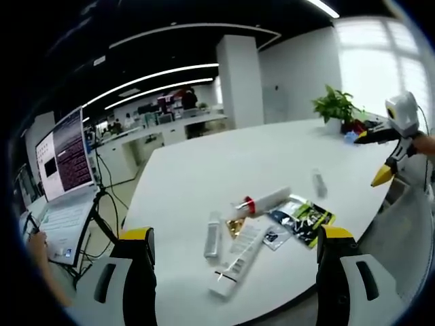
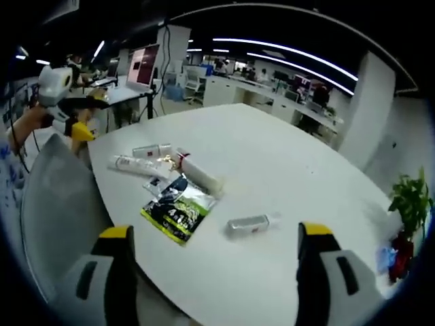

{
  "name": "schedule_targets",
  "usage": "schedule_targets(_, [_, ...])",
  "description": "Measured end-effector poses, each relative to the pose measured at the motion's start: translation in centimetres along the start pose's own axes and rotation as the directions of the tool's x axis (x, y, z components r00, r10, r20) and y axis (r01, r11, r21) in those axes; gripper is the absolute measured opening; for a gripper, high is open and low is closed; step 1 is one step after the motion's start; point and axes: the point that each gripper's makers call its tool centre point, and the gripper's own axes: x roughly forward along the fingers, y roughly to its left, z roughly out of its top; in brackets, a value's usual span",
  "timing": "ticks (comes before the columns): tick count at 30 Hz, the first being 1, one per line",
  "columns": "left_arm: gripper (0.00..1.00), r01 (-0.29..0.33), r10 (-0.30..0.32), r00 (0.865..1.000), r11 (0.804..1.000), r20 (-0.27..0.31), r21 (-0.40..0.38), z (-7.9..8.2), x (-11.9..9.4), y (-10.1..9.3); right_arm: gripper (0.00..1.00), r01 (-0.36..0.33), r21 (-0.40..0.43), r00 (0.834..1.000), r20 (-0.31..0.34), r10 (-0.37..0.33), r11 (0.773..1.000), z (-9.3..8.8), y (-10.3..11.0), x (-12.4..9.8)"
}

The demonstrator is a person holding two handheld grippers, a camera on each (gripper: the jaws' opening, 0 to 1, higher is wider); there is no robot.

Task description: Arrange the skincare products in the storage area until every visible bottle or jar stands upright without overlapping.

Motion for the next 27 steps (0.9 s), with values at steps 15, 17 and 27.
schedule_targets(15, [0.97, 0.005, -0.005, 1.000, 1.000, 0.003, -0.009, 0.0, 0.4, 0.2, 1.00, -0.092, -0.122, 0.995, -0.044, 0.088, 0.988, 1.9, -0.2, 3.1])
schedule_targets(17, [0.97, 0.007, -0.007, 1.000, 1.000, -0.001, -0.010, -0.1, 0.4, 0.1, 1.00, -0.102, -0.136, 0.994, -0.050, 0.096, 0.985, 2.1, -0.2, 3.4])
schedule_targets(27, [0.97, 0.002, -0.002, 1.000, 1.000, 0.000, -0.021, -0.4, 0.3, 0.1, 0.97, -0.173, -0.218, 0.982, -0.108, 0.153, 0.961, 2.3, 0.0, 5.4])
